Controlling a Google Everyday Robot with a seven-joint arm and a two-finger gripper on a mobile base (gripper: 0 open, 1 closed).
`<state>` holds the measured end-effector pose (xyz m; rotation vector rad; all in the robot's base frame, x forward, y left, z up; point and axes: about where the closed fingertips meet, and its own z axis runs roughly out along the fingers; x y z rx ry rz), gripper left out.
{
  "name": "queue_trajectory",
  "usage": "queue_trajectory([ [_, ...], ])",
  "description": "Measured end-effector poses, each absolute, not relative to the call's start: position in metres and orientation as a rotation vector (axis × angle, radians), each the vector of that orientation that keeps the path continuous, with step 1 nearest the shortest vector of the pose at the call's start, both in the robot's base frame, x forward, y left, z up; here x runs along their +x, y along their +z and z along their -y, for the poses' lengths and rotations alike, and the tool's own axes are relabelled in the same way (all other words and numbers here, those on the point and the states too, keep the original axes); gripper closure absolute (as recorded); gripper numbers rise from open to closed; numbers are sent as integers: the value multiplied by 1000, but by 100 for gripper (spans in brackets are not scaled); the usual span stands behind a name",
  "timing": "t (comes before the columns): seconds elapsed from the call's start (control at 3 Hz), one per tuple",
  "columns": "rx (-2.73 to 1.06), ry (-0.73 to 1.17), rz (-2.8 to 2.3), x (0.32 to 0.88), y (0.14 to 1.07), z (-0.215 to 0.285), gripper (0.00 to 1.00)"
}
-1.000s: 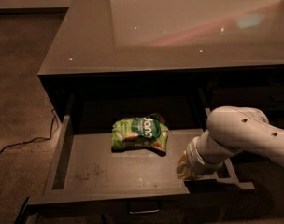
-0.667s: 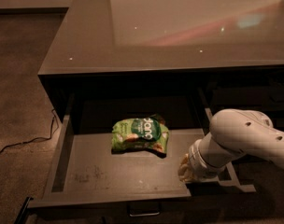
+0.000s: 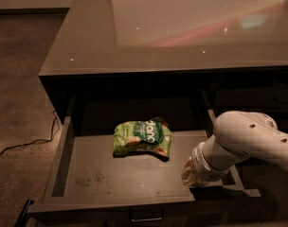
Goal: Open top drawer
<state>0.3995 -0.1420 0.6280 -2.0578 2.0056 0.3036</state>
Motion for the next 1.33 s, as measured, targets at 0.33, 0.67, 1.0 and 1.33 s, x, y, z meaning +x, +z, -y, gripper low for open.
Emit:
queue_trajectory([
  [0.33,-2058,304,-2006,400,628,142,35],
  [0.67,-2058,304,-2006,399,628,142,12],
  [1.0,-2058,304,-2006,399,628,142,0],
  [1.33,-2058,304,-2006,399,628,142,0],
])
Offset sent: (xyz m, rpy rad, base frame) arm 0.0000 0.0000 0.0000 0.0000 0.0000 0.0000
